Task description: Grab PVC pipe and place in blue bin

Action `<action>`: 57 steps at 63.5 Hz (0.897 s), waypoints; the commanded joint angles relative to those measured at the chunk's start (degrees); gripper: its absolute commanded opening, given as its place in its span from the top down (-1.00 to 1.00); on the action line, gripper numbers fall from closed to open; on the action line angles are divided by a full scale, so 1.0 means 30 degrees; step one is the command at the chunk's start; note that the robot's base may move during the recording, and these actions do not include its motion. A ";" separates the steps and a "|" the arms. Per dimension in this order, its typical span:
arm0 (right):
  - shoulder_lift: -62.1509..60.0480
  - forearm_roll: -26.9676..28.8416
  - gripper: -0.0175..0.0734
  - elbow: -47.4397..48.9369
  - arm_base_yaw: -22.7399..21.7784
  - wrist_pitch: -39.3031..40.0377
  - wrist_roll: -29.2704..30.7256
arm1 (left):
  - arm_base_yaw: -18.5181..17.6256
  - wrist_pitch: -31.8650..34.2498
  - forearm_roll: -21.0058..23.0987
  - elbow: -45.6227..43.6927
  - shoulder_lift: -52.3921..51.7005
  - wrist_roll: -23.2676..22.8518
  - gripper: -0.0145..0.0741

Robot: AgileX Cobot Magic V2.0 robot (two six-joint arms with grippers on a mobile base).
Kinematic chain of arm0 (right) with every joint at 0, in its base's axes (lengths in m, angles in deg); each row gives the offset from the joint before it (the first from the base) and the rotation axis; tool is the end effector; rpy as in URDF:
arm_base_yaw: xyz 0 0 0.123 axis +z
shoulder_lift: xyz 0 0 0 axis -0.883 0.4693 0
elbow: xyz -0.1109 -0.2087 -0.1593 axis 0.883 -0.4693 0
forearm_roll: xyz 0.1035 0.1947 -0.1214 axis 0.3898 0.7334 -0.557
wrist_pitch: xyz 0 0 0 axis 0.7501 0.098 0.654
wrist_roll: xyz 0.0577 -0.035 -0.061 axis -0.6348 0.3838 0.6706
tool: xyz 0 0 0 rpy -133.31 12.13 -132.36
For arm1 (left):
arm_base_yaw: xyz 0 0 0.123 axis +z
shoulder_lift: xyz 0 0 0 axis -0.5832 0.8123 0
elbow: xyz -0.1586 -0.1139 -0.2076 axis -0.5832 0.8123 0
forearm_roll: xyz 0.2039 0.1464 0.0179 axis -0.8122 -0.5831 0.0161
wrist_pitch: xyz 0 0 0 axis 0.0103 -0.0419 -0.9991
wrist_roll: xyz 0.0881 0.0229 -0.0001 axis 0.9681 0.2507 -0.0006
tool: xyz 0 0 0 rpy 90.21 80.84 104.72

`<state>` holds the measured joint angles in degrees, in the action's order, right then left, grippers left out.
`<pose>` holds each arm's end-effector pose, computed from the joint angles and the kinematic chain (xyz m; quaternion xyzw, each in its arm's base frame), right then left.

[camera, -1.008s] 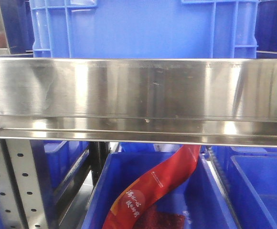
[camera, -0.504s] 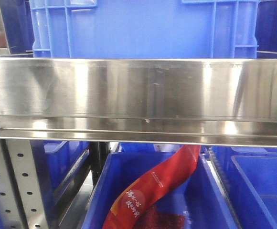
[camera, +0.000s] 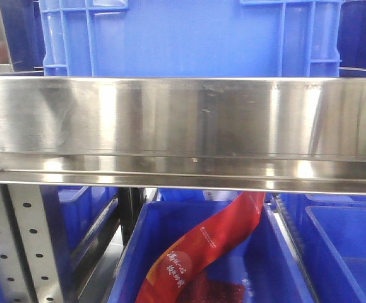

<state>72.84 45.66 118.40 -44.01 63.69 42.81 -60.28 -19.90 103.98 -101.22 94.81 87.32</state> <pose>0.1047 0.0328 0.3825 -0.1266 0.6617 0.0831 0.7343 0.1342 -0.0609 0.3914 0.0976 0.6573 -0.2036 0.7190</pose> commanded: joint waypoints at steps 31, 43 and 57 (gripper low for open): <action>-0.8498 0.3388 0.98 -1.1043 -0.7384 0.3254 0.0328 | -0.0138 0.0346 0.0000 0.0057 -0.0128 0.0028 0.92; -1.0360 0.3352 0.98 -1.2600 -0.7627 0.3542 0.0425 | -0.0138 0.0346 0.0000 0.0057 -0.0128 0.0028 0.92; -1.0360 0.3264 0.98 -1.2600 -0.8117 0.3145 0.0711 | -0.0138 0.0298 0.0000 0.0057 -0.0128 0.0028 0.92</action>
<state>42.01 55.54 80.79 -67.15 71.84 44.08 -60.28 -19.77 103.98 -101.12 94.81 87.32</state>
